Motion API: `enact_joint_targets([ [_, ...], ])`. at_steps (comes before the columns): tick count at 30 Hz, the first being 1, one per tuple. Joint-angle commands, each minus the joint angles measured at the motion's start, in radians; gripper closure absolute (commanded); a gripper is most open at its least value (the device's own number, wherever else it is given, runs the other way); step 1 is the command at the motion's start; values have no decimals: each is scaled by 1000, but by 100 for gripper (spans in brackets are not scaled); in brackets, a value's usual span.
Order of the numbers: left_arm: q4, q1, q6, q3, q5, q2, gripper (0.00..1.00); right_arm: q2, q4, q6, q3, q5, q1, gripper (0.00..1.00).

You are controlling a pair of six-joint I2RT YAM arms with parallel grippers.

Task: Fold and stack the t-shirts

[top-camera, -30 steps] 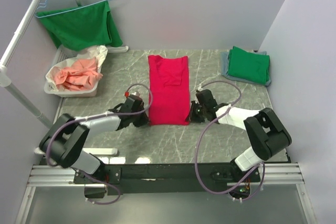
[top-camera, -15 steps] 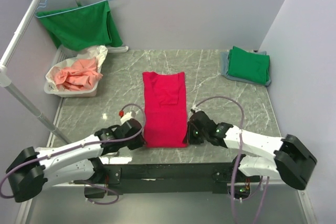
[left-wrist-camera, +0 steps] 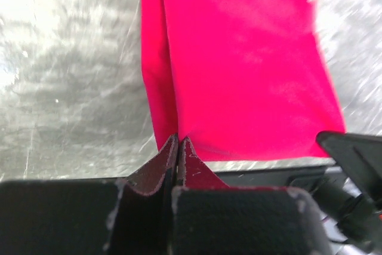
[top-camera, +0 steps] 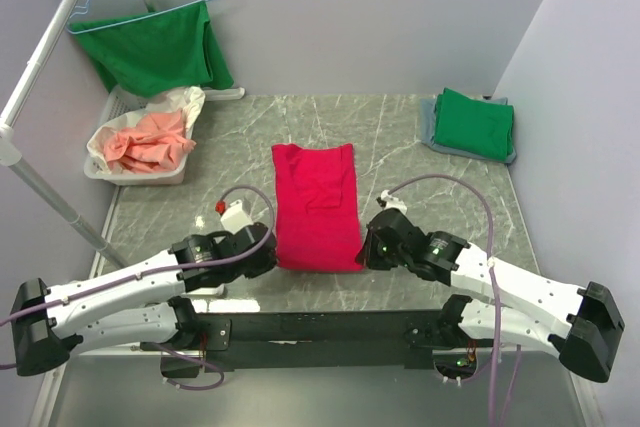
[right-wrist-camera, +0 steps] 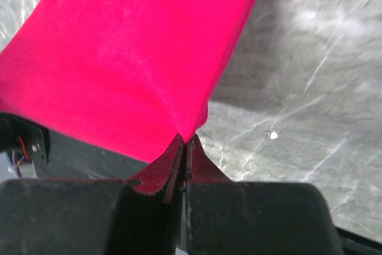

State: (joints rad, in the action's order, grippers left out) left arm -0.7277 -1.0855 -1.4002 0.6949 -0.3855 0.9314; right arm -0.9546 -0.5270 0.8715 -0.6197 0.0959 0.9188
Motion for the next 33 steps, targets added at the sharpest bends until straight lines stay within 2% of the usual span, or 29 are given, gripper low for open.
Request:
enact_joint_targets([
  [1, -145, -4, -20, 132, -157, 39, 99, -30, -93, -49, -104, 122, -11, 100],
  [7, -226, -2, -37, 276, -272, 150, 99, -107, -54, -137, -210, 117, -127, 100],
  [12, -243, 85, 9, 397, -381, 257, 99, -211, -15, -222, -319, 78, -227, 100],
  [18, -78, 260, 190, 468, -383, 378, 99, -361, 53, -288, -425, 31, -323, 100],
  [23, 23, 381, 337, 584, -368, 549, 99, -505, 93, -319, -529, -2, -393, 100],
  [33, 123, 550, 475, 837, -290, 914, 99, -878, 110, -367, -851, -50, -477, 100],
])
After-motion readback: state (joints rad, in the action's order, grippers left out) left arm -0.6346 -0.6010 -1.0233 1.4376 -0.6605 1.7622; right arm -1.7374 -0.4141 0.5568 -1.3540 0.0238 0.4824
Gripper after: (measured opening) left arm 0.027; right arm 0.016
